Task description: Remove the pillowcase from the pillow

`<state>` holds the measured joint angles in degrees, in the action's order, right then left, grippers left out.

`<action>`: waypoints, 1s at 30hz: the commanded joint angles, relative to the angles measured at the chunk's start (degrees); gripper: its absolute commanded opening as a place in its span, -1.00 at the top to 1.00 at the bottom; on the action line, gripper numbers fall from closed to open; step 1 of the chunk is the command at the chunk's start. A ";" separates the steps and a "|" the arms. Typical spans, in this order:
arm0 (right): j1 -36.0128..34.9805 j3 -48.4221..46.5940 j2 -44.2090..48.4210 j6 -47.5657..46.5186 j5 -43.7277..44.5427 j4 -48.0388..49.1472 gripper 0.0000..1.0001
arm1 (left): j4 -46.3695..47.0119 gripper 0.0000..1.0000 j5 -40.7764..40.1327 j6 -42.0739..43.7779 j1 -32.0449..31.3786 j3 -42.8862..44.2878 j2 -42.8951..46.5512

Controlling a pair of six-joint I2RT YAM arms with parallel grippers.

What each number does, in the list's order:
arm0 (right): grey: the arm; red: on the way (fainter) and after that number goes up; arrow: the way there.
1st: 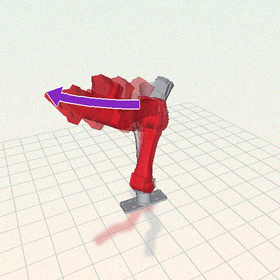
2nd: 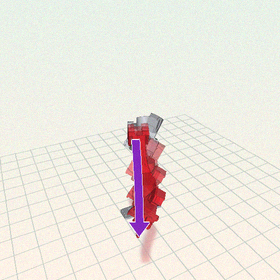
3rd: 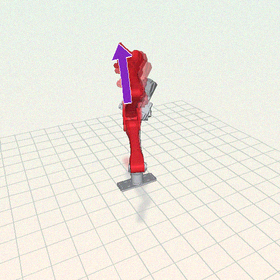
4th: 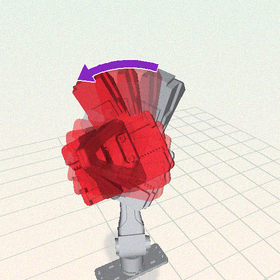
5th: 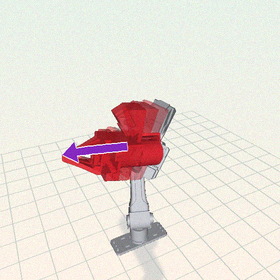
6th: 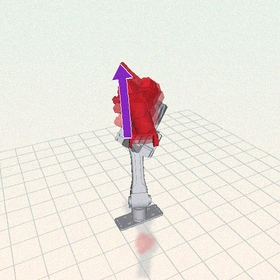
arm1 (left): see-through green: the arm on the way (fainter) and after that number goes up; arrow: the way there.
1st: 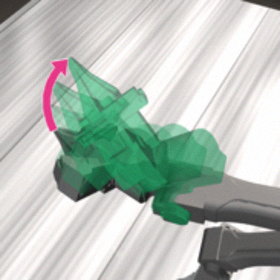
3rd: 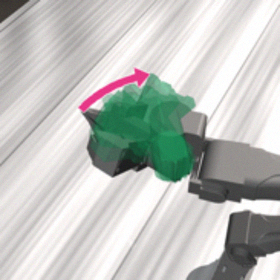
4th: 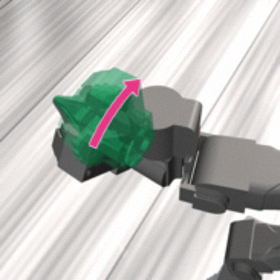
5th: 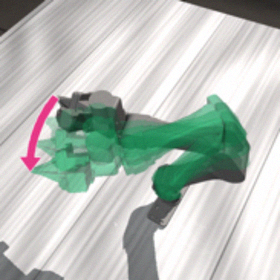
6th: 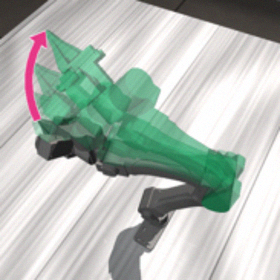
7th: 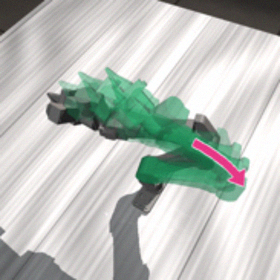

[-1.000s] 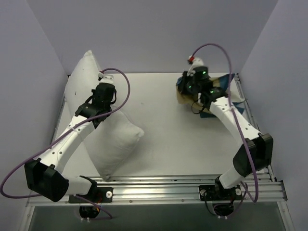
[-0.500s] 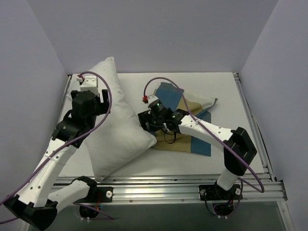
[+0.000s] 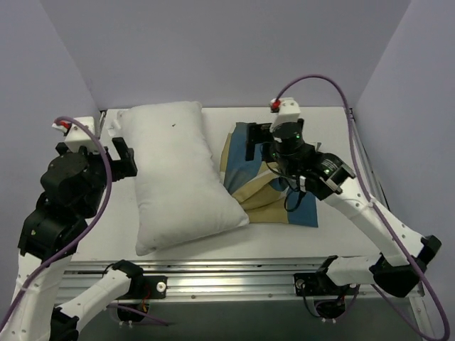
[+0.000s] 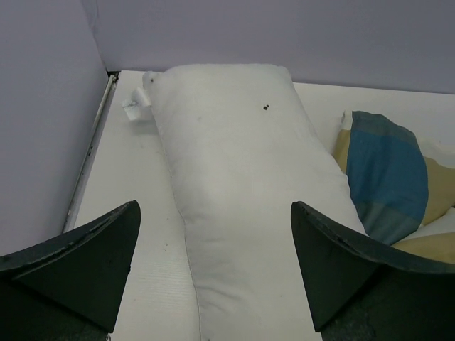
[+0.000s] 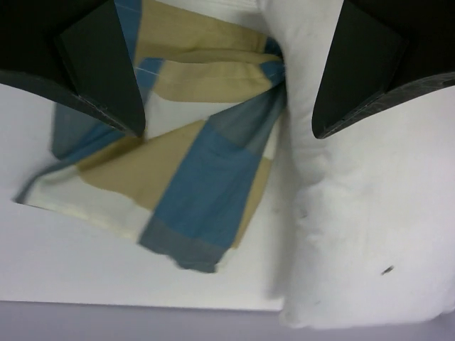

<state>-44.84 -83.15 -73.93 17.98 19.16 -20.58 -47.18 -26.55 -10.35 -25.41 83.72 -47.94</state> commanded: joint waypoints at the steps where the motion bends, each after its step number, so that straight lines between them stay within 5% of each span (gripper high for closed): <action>1: 4.05 0.53 8.77 1.53 16.07 -5.35 -0.98 | -5.81 -0.88 -1.14 -1.25 0.36 4.43 2.41; 7: 5.99 5.71 27.45 3.02 28.54 -9.90 -1.00 | -12.92 -0.88 -4.73 -2.04 0.27 7.68 9.77; 18: 5.55 15.56 47.29 7.42 33.23 -17.83 -1.00 | -18.73 -0.88 -9.57 -5.03 0.27 1.98 24.55; 30: -1.91 20.67 62.24 9.53 37.80 -17.56 -0.99 | -18.92 -0.88 -14.59 -5.56 0.18 -5.50 28.79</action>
<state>-45.10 -62.83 -12.25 25.98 53.23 -38.61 -66.67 -39.00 -15.25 -25.41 79.00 -19.66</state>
